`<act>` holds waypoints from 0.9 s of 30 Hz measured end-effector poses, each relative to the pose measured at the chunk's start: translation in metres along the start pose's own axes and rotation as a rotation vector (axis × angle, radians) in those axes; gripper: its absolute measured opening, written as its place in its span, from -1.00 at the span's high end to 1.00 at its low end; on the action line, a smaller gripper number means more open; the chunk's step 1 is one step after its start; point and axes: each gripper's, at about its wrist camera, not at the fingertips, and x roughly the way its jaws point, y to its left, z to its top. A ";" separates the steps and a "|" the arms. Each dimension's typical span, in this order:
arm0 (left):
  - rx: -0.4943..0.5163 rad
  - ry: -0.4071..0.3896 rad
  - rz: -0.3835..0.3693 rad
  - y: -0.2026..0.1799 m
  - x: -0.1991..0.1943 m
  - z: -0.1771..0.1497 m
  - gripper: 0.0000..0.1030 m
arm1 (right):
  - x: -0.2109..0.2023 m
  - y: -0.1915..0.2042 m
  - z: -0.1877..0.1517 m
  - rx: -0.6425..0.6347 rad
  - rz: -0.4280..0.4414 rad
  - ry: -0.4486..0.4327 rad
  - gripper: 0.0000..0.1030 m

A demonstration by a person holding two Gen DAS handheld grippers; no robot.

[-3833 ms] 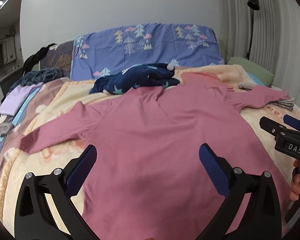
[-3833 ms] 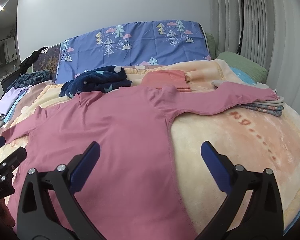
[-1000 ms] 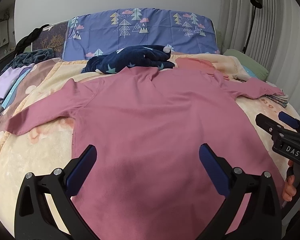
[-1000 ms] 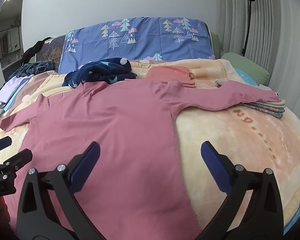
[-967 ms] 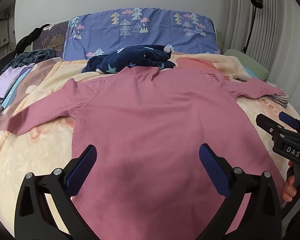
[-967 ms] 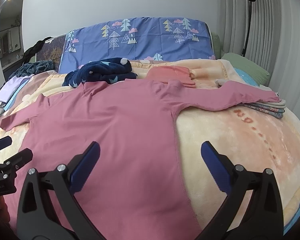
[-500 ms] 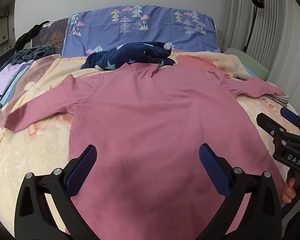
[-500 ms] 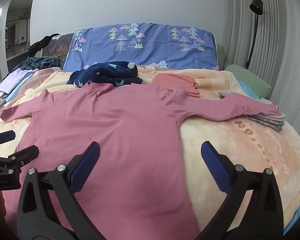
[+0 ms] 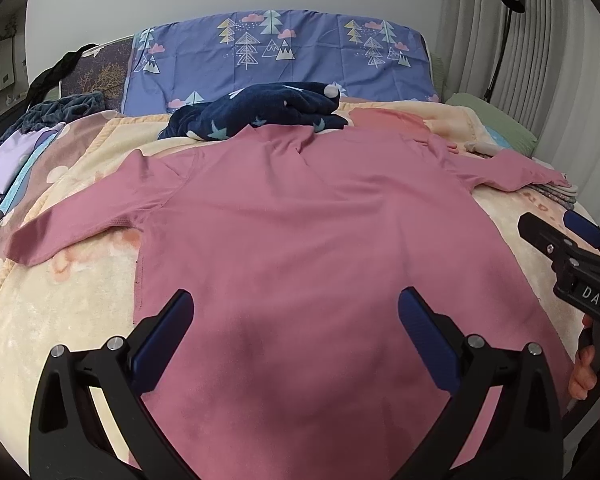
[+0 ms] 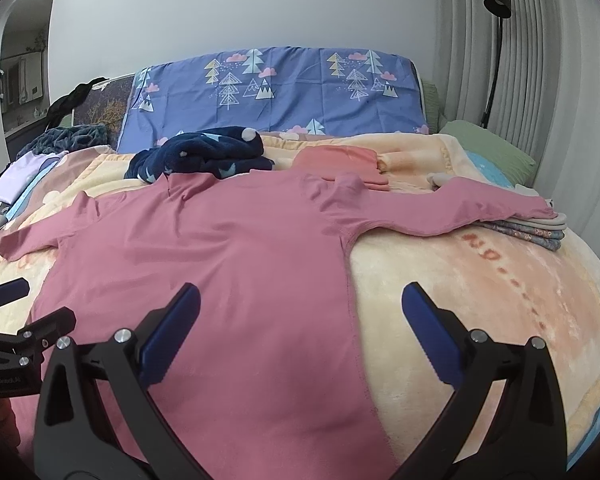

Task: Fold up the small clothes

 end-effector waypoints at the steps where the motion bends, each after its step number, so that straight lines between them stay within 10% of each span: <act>1: 0.000 0.000 0.000 0.000 0.000 0.000 -0.97 | 0.000 0.000 0.000 0.001 0.000 0.002 -0.96; 7: -0.029 -0.013 -0.024 0.012 -0.001 0.002 -0.82 | 0.006 -0.005 0.003 0.027 0.005 0.026 -0.96; 12: -0.113 -0.002 -0.040 0.057 0.002 0.005 -0.26 | 0.007 -0.008 0.009 0.023 0.000 0.023 -0.80; 18: -0.473 -0.002 0.071 0.196 0.001 -0.004 -0.23 | 0.012 -0.007 0.015 -0.017 0.019 0.034 0.09; 24: -0.886 -0.014 0.187 0.326 0.012 -0.025 -0.56 | 0.023 -0.007 0.013 -0.005 0.013 0.074 -0.26; 27: -1.048 -0.019 0.092 0.369 0.032 -0.027 -0.55 | 0.027 -0.004 0.013 -0.016 -0.002 0.080 -0.33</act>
